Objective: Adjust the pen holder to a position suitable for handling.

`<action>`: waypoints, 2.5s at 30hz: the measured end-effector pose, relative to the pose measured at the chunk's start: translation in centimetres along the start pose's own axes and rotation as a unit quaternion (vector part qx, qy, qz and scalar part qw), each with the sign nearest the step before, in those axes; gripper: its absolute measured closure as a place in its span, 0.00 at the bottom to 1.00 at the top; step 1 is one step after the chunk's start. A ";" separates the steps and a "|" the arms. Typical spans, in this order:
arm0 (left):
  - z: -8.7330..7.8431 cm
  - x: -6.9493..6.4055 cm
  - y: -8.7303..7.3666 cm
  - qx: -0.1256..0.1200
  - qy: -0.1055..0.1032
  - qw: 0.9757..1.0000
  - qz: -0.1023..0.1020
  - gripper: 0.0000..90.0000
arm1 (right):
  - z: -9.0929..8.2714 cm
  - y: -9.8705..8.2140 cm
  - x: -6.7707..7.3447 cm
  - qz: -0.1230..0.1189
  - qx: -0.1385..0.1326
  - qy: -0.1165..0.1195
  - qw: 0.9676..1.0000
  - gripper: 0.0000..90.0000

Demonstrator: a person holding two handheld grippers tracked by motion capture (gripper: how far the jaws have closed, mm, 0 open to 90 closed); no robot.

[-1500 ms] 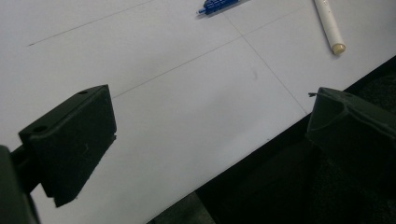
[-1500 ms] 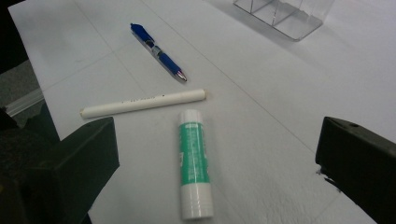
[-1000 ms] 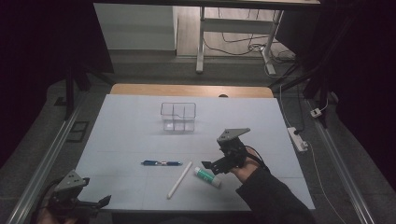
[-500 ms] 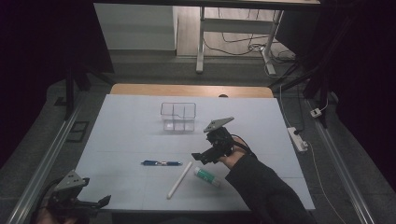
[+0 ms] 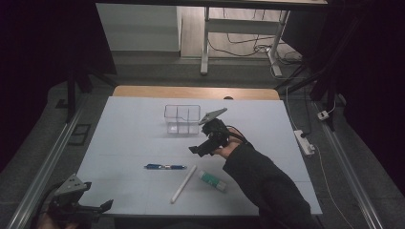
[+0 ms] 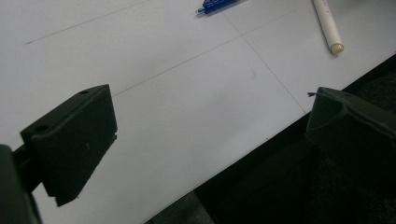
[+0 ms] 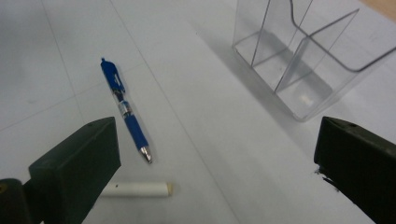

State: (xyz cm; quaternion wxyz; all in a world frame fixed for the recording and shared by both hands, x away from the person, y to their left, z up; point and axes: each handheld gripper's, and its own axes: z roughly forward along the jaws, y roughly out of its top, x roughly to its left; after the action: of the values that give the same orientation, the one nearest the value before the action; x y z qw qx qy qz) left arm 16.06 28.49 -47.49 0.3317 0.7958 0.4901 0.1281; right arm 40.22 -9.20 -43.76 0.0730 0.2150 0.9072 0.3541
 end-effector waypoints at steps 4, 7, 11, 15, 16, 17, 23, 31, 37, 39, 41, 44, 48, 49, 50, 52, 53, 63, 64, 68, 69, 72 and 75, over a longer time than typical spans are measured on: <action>0.0 0.0 0.0 -0.001 -0.002 1.000 -0.001 0.02 | 0.7 0.9 -0.4 -0.004 0.004 0.003 1.000 0.00; 0.0 0.0 0.0 -0.001 -0.002 1.000 -0.001 0.02 | 1.2 1.6 -0.6 -0.010 0.004 0.006 1.000 0.00; -0.1 0.1 -0.1 -0.003 -0.003 1.000 -0.001 0.02 | 1.6 2.3 -0.9 -0.019 0.004 0.009 1.000 0.00; -0.1 0.1 -0.1 -0.002 -0.004 1.000 -0.001 0.02 | 2.5 3.5 -1.5 -0.028 0.007 0.009 1.000 0.00; -0.1 0.1 -0.1 -0.002 -0.004 1.000 0.000 0.02 | 2.5 3.5 -1.5 -0.028 0.007 0.009 1.000 0.00; -0.1 0.1 -0.1 -0.002 -0.004 1.000 0.000 0.02 | 2.6 3.6 -1.6 -0.033 0.007 0.008 0.999 0.00; -0.1 0.1 -0.1 -0.003 -0.004 1.000 0.000 0.02 | 3.8 4.4 -2.4 -0.047 0.019 0.018 0.999 0.00; -0.1 0.0 -0.1 -0.003 -0.007 1.000 0.000 0.02 | 5.0 5.6 -4.0 -0.053 0.022 0.024 0.998 0.06; -0.1 0.0 -0.1 -0.002 -0.006 1.000 0.002 0.03 | 5.5 6.3 -4.7 -0.063 0.027 0.029 0.997 0.20; -0.1 0.0 -0.1 -0.001 -0.006 1.000 0.003 0.03 | 6.1 6.7 -5.1 -0.067 0.032 0.026 0.997 0.28; 0.0 0.0 -0.1 -0.001 -0.006 1.000 0.003 0.03 | 6.2 6.7 -5.2 -0.066 0.035 0.027 0.997 0.30; 0.0 0.1 -0.1 -0.001 -0.007 1.000 0.003 0.03 | 6.8 7.2 -5.7 -0.071 0.041 0.031 0.996 0.43; 0.0 0.1 -0.1 -0.001 -0.007 1.000 0.003 0.03 | 7.0 7.5 -6.1 -0.079 0.043 0.036 0.995 0.54; 0.0 0.1 -0.1 -0.001 -0.007 1.000 0.004 0.03 | 7.3 7.7 -6.2 -0.091 0.048 0.036 0.994 0.60; 0.0 0.0 -0.1 -0.001 -0.007 1.000 0.004 0.03 | 7.3 7.7 -6.2 -0.091 0.048 0.036 0.994 0.60; 0.0 0.0 -0.1 -0.001 -0.007 1.000 0.004 0.03 | 7.4 7.9 -6.3 -0.101 0.059 0.040 0.992 0.66; 0.0 0.0 -0.1 -0.001 -0.007 1.000 0.004 0.03 | 7.7 8.0 -6.3 -0.110 0.068 0.042 0.991 0.70; 0.0 0.0 -0.1 0.000 -0.007 1.000 0.006 0.03 | 8.4 8.2 -6.3 -0.144 0.098 0.047 0.984 0.90; 0.0 0.0 -0.1 0.000 -0.007 1.000 0.006 0.03 | 8.4 8.2 -6.3 -0.144 0.098 0.047 0.984 0.90; 0.0 0.0 -0.1 0.000 -0.007 1.000 0.007 0.03 | 8.3 8.4 -6.3 -0.162 0.105 0.050 0.980 0.93; 0.0 0.0 -0.1 0.000 -0.007 1.000 0.006 0.03 | 8.3 8.4 -6.2 -0.168 0.106 0.051 0.979 0.95; 0.0 0.0 -0.1 0.000 -0.007 1.000 0.006 0.03 | 8.4 8.5 -6.1 -0.159 0.109 0.058 0.979 0.98; -0.1 0.0 -0.1 0.000 -0.007 1.000 0.006 0.03 | 8.3 8.5 -5.9 -0.160 0.114 0.057 0.979 0.99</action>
State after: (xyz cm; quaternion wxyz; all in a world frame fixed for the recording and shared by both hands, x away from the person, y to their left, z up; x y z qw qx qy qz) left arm 15.94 28.54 -47.52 0.3345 0.7995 0.4831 0.1249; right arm 50.77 -1.20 -44.28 0.0520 0.0533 0.9669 0.2442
